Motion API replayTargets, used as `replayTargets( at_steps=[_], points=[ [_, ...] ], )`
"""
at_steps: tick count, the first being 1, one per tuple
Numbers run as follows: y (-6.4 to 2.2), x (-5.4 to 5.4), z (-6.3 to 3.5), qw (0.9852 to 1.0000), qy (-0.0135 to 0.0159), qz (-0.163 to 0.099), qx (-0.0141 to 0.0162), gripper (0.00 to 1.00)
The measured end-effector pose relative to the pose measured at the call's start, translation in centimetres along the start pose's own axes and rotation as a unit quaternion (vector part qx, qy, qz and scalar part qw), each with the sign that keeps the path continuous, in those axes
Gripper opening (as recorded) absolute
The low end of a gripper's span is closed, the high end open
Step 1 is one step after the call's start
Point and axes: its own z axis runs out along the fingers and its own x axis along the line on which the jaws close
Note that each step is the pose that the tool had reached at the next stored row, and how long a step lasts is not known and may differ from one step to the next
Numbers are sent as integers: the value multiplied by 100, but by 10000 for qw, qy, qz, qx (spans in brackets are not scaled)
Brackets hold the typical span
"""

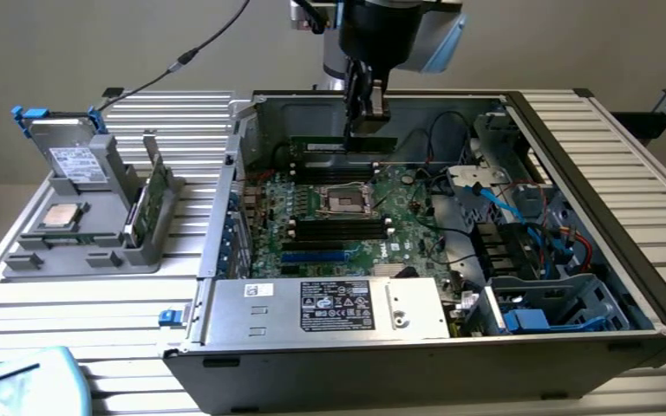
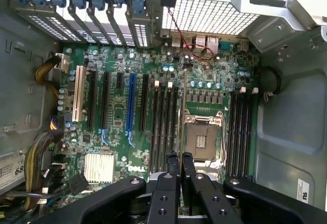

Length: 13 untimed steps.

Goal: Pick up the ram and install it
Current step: 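Insert the ram into the slot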

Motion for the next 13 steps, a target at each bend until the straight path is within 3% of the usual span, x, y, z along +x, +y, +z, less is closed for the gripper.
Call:
replayTargets(
  at_steps=[4, 10, 13],
  points=[
    [1, 3, 66, 10000, 6, 0, 12, 14],
    [9, 20, 129, 9999, 13, -4, 106, 14],
    [17, 31, 168, 9999, 15, -4, 132, 14]
  ],
)
